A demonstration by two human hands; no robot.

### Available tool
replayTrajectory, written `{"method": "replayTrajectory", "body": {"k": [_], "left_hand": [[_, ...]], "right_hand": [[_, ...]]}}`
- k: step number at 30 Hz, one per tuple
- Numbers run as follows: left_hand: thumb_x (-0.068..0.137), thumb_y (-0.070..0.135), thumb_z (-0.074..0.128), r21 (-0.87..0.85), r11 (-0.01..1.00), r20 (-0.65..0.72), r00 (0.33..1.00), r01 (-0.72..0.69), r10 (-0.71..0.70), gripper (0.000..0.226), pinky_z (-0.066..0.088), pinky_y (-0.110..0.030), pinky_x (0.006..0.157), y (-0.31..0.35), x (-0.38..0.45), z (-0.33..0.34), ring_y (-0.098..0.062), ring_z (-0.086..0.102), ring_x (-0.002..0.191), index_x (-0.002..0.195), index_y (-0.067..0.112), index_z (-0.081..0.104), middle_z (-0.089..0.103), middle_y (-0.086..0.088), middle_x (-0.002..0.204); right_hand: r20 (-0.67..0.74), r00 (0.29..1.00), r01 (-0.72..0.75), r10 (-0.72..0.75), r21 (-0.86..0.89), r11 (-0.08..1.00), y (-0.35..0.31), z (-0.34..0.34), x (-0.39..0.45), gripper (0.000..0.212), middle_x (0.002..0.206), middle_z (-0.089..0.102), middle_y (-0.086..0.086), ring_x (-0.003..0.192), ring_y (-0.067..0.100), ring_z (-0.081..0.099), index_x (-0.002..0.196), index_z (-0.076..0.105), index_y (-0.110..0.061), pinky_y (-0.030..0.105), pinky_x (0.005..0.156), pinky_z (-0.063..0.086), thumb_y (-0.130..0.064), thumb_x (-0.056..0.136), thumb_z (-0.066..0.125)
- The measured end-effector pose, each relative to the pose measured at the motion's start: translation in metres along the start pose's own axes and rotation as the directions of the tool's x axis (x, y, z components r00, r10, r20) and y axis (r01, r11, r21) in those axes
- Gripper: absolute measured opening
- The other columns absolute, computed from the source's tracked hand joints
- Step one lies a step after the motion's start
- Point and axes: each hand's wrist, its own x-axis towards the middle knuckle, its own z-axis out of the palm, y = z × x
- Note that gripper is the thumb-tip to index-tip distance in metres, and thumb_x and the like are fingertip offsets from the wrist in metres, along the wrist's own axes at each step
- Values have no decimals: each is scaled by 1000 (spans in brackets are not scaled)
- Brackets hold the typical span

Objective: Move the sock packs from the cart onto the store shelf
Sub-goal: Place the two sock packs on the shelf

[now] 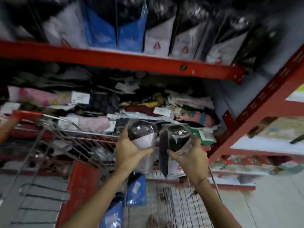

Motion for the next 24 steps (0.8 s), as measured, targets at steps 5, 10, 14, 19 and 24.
{"method": "replayTrajectory", "body": {"k": [5, 10, 14, 19, 24], "left_hand": [[44, 52, 84, -47, 985, -185, 971, -164, 153, 121, 49, -42, 99, 64, 46, -56, -25, 51, 128, 148, 20, 30, 52, -6, 142], [48, 44, 89, -96, 952, -420, 879, -291, 226, 111, 44, -30, 94, 125, 91, -95, -26, 54, 123, 143, 19, 38, 56, -6, 137], [53, 45, 87, -125, 907, -501, 815, -403, 293, 107, 48, -39, 100, 169, 129, -112, -24, 53, 125, 143, 17, 37, 55, -5, 138], [59, 39, 86, -120, 862, -571, 744, -493, 347, 103, 44, -38, 99, 213, 167, -100, -25, 49, 127, 144, 14, 34, 49, -5, 142], [59, 40, 87, -105, 862, -554, 749, -495, 363, 103, 43, -37, 100, 224, 187, -52, -25, 48, 129, 143, 11, 35, 48, -7, 142]], "right_hand": [[-223, 960, 195, -169, 100, 976, -82, -39, 35, 94, 113, 67, 4, 82, 14, 58, 130, 42, -16, 19, 63, 41, -50, 54, 85], [-368, 896, 327, -249, 166, 930, -151, -68, 77, 88, 113, 66, 5, 97, 26, 65, 126, 41, -21, 30, 69, 48, -52, 56, 84], [-467, 832, 431, -299, 204, 879, -196, -87, 117, 84, 106, 64, 2, 93, 23, 65, 127, 40, -19, 27, 68, 46, -52, 62, 81], [-574, 775, 471, -265, 243, 848, -221, -89, 161, 88, 128, 56, 10, 114, 29, 57, 134, 35, -11, 36, 86, 49, -46, 68, 81], [-567, 802, 385, -185, 254, 887, -208, -74, 197, 92, 138, 49, 15, 123, 34, 52, 141, 30, -6, 43, 96, 48, -42, 72, 81]]}}
